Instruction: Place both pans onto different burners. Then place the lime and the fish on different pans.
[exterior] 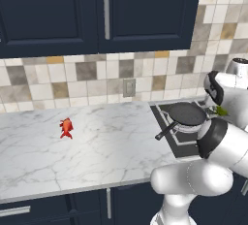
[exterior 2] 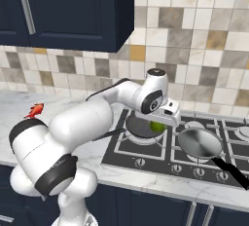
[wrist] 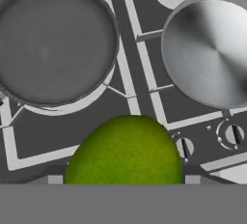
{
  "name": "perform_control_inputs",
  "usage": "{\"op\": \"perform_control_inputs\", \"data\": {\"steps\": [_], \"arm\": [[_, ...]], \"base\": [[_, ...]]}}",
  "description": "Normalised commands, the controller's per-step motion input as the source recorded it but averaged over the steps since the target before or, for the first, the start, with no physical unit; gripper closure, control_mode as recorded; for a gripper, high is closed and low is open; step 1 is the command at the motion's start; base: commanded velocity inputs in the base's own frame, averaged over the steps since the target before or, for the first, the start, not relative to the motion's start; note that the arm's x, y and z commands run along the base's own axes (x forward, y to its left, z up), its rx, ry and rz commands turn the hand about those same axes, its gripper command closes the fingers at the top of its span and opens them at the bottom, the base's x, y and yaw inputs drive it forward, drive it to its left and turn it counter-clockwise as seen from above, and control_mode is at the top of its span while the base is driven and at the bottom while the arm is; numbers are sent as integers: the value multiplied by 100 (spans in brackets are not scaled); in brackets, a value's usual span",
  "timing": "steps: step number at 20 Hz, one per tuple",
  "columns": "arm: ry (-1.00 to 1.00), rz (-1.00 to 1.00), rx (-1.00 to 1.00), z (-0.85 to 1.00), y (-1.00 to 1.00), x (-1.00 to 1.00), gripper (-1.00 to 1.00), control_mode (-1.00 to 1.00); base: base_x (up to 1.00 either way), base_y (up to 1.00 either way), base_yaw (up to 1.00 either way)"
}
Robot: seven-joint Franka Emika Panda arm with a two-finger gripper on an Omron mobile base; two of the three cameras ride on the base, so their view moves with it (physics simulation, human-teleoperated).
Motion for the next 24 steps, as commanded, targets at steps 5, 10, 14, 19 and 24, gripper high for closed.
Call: {"op": "perform_control_inputs", "data": {"steps": [5,10,14,19,24], "arm": [[0,-3,0,-13,-44,19,100,-100],[0,-3,0,-15,-43,15,100,-100],[0,-2,0,-16,-41,10,100,-100],[-1,-1,0,-11,-38,20,100,-100],[0,0,0,-15,-37,29,100,-100]], "base": [[0,0,0],[0,0,0],[0,0,0],[0,0,0],[0,0,0]]}}
